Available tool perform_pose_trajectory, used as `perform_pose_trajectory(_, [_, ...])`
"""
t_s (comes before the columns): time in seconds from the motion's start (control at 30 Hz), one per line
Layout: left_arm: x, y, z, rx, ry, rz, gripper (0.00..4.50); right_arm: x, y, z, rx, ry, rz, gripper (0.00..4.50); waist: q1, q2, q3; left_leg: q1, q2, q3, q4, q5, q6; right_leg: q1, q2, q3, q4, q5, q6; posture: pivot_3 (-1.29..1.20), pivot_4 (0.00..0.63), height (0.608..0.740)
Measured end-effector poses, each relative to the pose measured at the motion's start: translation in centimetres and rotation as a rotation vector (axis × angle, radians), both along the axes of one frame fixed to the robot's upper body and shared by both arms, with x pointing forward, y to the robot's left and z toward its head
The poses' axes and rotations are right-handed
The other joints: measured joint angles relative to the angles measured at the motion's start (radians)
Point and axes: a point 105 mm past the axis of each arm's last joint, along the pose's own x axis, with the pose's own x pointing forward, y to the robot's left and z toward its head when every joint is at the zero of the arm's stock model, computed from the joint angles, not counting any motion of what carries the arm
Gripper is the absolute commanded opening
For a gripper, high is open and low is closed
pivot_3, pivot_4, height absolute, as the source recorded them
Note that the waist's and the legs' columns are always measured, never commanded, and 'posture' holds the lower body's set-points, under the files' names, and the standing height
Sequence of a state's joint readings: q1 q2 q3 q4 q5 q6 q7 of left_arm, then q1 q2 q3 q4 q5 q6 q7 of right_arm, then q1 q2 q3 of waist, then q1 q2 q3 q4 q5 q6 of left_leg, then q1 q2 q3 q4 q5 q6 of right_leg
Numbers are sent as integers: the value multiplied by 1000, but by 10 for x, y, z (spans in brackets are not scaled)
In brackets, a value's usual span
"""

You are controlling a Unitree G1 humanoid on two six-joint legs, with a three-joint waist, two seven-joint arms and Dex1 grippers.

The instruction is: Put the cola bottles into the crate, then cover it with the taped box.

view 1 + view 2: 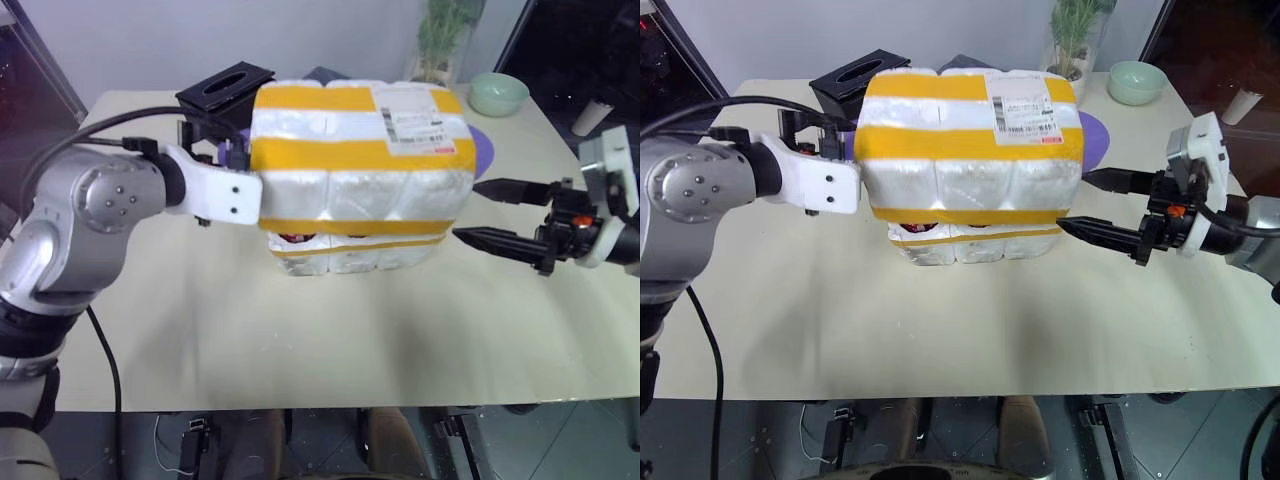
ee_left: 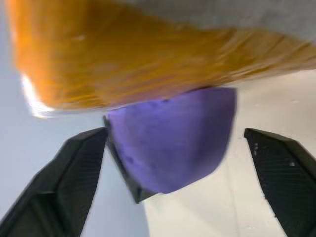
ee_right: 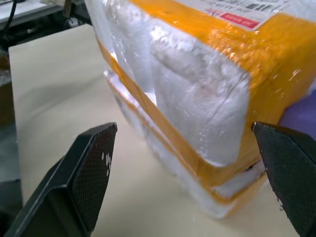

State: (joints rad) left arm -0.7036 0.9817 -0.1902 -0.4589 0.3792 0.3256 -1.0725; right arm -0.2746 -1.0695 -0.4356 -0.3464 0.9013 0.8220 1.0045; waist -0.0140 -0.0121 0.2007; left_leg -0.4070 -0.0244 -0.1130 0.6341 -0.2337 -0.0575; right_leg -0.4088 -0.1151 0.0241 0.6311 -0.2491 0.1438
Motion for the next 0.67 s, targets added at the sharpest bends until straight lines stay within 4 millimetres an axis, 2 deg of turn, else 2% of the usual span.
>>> perform_pose_trajectory(0.17, [-20, 17, -3, -273, 221, 53, 4353, -8, -15, 7, -23, -14, -39, 4500, -7, 0, 0, 1, 1, 0, 0, 0, 0, 0, 0, 0, 0, 0, 0, 0, 150, 740])
perform_pose_trajectory(0.27, [-40, 29, -6, -517, 474, 55, 4353, -10, -17, 6, -25, -3, -35, 4500, -9, 0, 0, 2, 1, 0, 0, 0, 0, 0, 1, 0, 1, 0, 0, 0, 150, 740])
perform_pose_trajectory(0.33, [-56, 31, 7, -744, 677, -43, 4353, -11, -17, 7, -29, 0, -27, 4500, -7, 0, 0, 1, 2, 0, 2, 0, 0, 1, 2, 0, 1, 0, 0, 0, 150, 740])
perform_pose_trajectory(0.43, [-74, 45, 32, -949, 881, -150, 4353, -12, -19, 6, -21, 13, -10, 4500, -7, 0, 0, 2, 2, -1, 4, 0, 0, 2, 2, 0, 1, 0, 0, 0, 150, 740])
perform_pose_trajectory(0.5, [-78, 54, 35, -999, 968, -153, 4353, -12, -21, 6, -20, 26, -3, 4500, -7, 0, 0, 2, 1, 0, 3, 0, 0, 3, 2, 0, 1, 0, 0, 0, 150, 740])
perform_pose_trajectory(0.67, [-73, 66, 18, -1024, 1097, -106, 4353, -14, -23, 4, -26, 43, 14, 4500, -5, 0, 0, 2, 2, -1, 3, 0, 0, 3, 2, 0, 1, 0, -1, 0, 150, 740])
